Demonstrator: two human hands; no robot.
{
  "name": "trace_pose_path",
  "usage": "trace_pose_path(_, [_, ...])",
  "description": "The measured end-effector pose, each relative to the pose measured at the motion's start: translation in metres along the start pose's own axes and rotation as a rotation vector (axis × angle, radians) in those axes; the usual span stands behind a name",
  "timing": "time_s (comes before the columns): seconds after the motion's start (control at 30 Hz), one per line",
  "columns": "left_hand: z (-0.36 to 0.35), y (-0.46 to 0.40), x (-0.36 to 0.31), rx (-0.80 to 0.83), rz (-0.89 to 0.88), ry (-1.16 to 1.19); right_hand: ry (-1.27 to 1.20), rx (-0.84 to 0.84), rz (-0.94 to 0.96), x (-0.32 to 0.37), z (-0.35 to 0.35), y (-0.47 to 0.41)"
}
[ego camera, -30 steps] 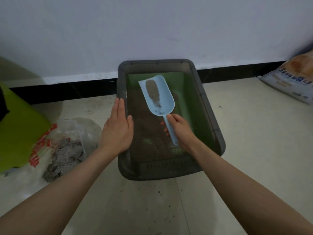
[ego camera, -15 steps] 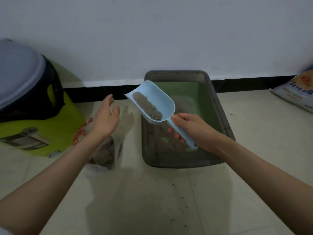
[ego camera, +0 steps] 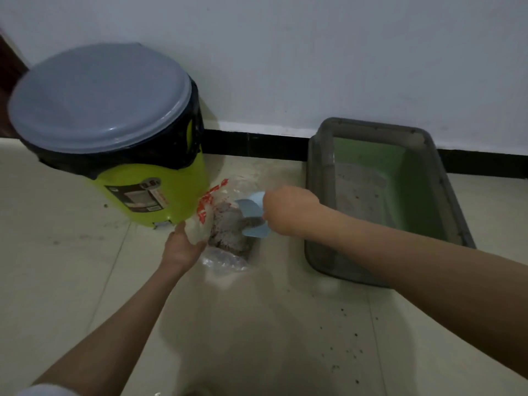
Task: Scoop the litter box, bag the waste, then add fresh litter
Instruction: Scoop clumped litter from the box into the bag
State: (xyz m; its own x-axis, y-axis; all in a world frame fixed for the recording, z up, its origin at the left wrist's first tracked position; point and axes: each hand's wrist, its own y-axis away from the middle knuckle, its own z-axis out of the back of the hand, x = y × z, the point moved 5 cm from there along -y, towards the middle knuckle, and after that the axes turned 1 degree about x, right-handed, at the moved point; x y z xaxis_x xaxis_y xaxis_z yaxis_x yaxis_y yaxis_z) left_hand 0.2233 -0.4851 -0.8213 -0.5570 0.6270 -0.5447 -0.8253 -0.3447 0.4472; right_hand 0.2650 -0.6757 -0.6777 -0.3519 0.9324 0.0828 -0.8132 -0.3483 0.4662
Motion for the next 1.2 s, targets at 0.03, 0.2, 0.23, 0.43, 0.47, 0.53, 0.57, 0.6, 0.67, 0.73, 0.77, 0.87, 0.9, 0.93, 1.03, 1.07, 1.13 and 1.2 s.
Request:
trace_pose_path(0.03, [-0.001, -0.001, -0.001, 0.005, 0.004, 0.033, 0.086, -0.010, 0.019, 0.007, 0.000, -0.001])
trace_pose_path(0.2, [-0.004, -0.004, -0.005, 0.030, -0.010, 0.080, 0.190, 0.020, -0.010, 0.013, -0.002, -0.008])
trace_pose_path(0.23, [-0.005, -0.004, -0.006, 0.032, -0.011, 0.084, 0.199, 0.017, -0.012, 0.011, -0.002, -0.008])
trace_pose_path(0.43, [-0.005, -0.004, -0.009, 0.034, -0.027, 0.069, 0.255, -0.072, 0.026, -0.004, -0.003, -0.006])
trace_pose_path(0.47, [-0.005, -0.004, -0.009, 0.032, -0.031, 0.063, 0.199, -0.088, 0.020, -0.007, -0.002, -0.005])
trace_pose_path(0.53, [-0.003, -0.003, -0.012, 0.020, -0.037, 0.056, 0.037, -0.139, -0.011, -0.015, 0.000, -0.005])
trace_pose_path(0.57, [-0.002, -0.002, -0.013, 0.014, -0.044, 0.050, -0.048, -0.165, -0.031, -0.019, 0.000, -0.004])
trace_pose_path(0.6, [-0.001, -0.002, -0.014, 0.011, -0.051, 0.040, -0.130, -0.182, -0.053, -0.024, -0.001, -0.002])
trace_pose_path(0.67, [-0.001, -0.001, -0.015, 0.015, -0.056, 0.035, -0.316, -0.220, -0.090, -0.033, -0.007, 0.002])
trace_pose_path(0.73, [-0.002, 0.002, -0.015, 0.019, -0.060, 0.040, -0.560, -0.250, -0.127, -0.044, -0.015, 0.012])
trace_pose_path(0.77, [-0.003, 0.004, -0.016, 0.021, -0.060, 0.047, -0.678, -0.265, -0.153, -0.049, -0.021, 0.018])
trace_pose_path(0.87, [-0.009, 0.012, -0.015, 0.041, -0.037, 0.093, -0.910, -0.309, -0.270, -0.060, -0.043, 0.036])
trace_pose_path(0.9, [-0.010, 0.014, -0.014, 0.050, -0.025, 0.098, -0.951, -0.305, -0.306, -0.061, -0.054, 0.041])
trace_pose_path(0.93, [-0.012, 0.016, -0.014, 0.056, -0.017, 0.095, -0.978, -0.288, -0.330, -0.059, -0.065, 0.043])
trace_pose_path(1.03, [-0.015, 0.018, -0.015, 0.057, -0.013, 0.066, -1.070, -0.234, -0.411, -0.046, -0.096, 0.037])
trace_pose_path(1.07, [-0.015, 0.017, -0.016, 0.051, -0.018, 0.059, -1.111, -0.231, -0.449, -0.041, -0.103, 0.032])
trace_pose_path(1.13, [-0.014, 0.015, -0.016, 0.035, -0.026, 0.045, -1.149, -0.240, -0.517, -0.034, -0.113, 0.014])
trace_pose_path(1.2, [-0.014, 0.012, -0.015, 0.028, -0.032, 0.029, -1.145, -0.248, -0.563, -0.032, -0.123, -0.004])
